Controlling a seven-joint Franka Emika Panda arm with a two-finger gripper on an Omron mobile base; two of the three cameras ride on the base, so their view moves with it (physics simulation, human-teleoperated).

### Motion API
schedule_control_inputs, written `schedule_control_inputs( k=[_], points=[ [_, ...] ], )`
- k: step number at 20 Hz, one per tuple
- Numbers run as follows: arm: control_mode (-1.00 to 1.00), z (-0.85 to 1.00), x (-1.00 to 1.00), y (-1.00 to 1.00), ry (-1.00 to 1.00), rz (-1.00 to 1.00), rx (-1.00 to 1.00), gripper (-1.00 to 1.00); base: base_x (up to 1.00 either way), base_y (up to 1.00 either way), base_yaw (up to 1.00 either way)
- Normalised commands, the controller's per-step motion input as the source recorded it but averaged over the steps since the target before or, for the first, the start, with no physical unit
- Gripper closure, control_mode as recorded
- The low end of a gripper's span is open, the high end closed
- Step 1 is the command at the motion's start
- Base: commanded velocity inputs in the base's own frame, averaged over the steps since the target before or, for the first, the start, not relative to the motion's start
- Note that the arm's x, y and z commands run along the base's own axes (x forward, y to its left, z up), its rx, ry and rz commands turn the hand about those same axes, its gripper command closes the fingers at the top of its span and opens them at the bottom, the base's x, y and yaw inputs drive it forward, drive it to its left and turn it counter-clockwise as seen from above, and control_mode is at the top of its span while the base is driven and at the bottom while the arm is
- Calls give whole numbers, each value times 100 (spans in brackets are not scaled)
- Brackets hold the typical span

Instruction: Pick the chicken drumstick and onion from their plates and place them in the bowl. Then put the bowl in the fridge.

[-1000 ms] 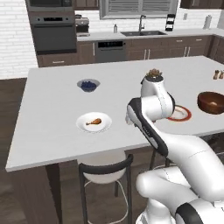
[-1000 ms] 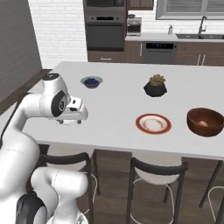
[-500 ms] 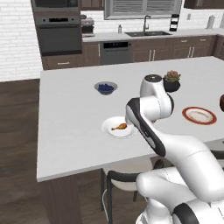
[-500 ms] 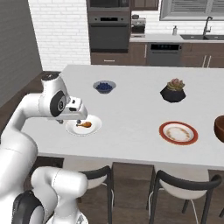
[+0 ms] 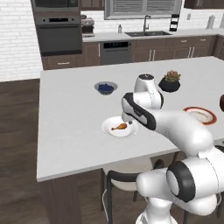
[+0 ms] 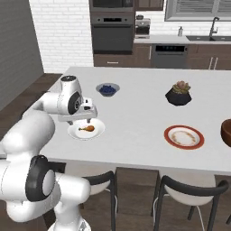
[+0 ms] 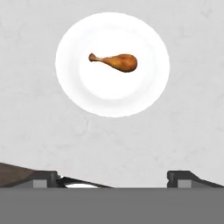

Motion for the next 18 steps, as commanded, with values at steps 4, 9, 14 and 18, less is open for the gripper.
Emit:
schedule_control_inputs(
  k=[4, 9, 14, 18],
  points=[
    [-100, -30, 48, -14, 0, 79, 0, -100, 0, 0, 0],
    [-100, -39, 19, -19, 0, 82, 0, -100, 0, 0, 0],
    [-100, -26, 19, -13, 0, 76, 0, -100, 0, 0, 0],
    [-100, -8, 30, -16, 0, 64, 0, -100, 0, 0, 0]
  ],
)
